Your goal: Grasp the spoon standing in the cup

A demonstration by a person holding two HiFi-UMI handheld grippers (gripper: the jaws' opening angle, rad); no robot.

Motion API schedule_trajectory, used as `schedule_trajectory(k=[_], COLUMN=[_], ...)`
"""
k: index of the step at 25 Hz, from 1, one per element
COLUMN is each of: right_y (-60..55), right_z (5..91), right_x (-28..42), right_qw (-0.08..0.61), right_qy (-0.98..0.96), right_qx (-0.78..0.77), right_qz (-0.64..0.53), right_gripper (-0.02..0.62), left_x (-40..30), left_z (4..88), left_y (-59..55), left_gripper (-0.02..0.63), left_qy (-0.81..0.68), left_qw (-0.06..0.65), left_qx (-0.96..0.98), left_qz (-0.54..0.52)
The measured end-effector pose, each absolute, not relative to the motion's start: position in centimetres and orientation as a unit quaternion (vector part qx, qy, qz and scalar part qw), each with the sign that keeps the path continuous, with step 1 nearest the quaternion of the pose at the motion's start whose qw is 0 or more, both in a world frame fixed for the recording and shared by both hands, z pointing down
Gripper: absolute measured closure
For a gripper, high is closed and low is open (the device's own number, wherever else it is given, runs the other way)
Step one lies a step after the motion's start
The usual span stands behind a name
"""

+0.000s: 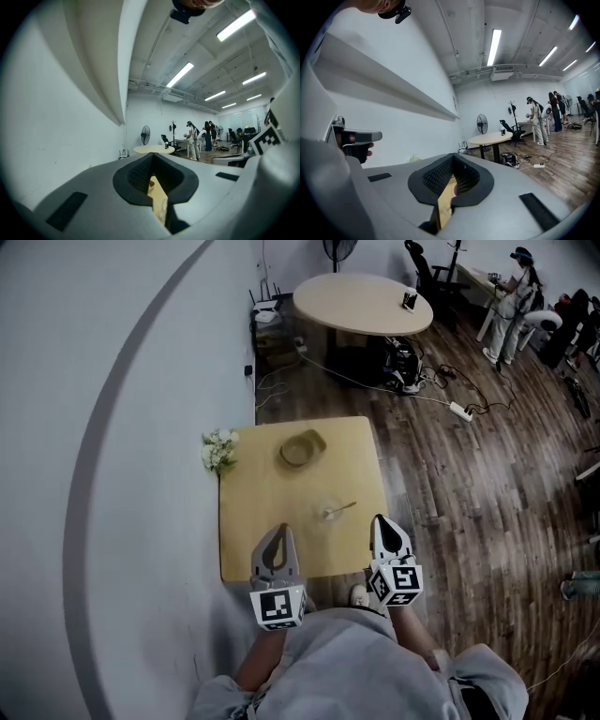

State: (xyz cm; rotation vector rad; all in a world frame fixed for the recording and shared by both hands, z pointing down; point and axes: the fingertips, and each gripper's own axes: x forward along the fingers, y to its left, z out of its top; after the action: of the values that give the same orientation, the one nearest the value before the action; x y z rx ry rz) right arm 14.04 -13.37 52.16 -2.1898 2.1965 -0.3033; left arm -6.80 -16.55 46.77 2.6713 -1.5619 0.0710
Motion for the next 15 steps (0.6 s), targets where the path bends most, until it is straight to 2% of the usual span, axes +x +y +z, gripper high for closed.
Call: schedule_trajectory(k=[1, 2, 3, 15], right_y=[-13.7, -14.1, -14.5, -17.6], right_z=[52.8, 53.6, 54.5, 61.4], right_x=[14.5, 14.8, 14.8, 14.5], right_qw=[0.009, 0.005, 0.002, -0.033], right_qy=[0.7, 0.696, 0.697, 0.707], right_qx=[-0.707, -0.709, -0.706, -0.673], right_qz=[-0.103, -0.11, -0.121, -0.214], right_gripper=[0.597, 0.569, 0.491, 0.491], left_x=[-6.7, -6.8, -6.9, -9.9], left_z=[46.7, 46.7, 46.9, 47.9], left_y=[-16.6, -16.6, -16.6, -16.4], left_gripper=[0.604, 0.604, 0.604, 0.604], left_qy=[-0.509, -0.515, -0.521, -0.586], left_qw=[0.022, 0.022, 0.024, 0.033], left_qx=[0.86, 0.857, 0.853, 0.807], left_qz=[0.024, 0.026, 0.028, 0.057])
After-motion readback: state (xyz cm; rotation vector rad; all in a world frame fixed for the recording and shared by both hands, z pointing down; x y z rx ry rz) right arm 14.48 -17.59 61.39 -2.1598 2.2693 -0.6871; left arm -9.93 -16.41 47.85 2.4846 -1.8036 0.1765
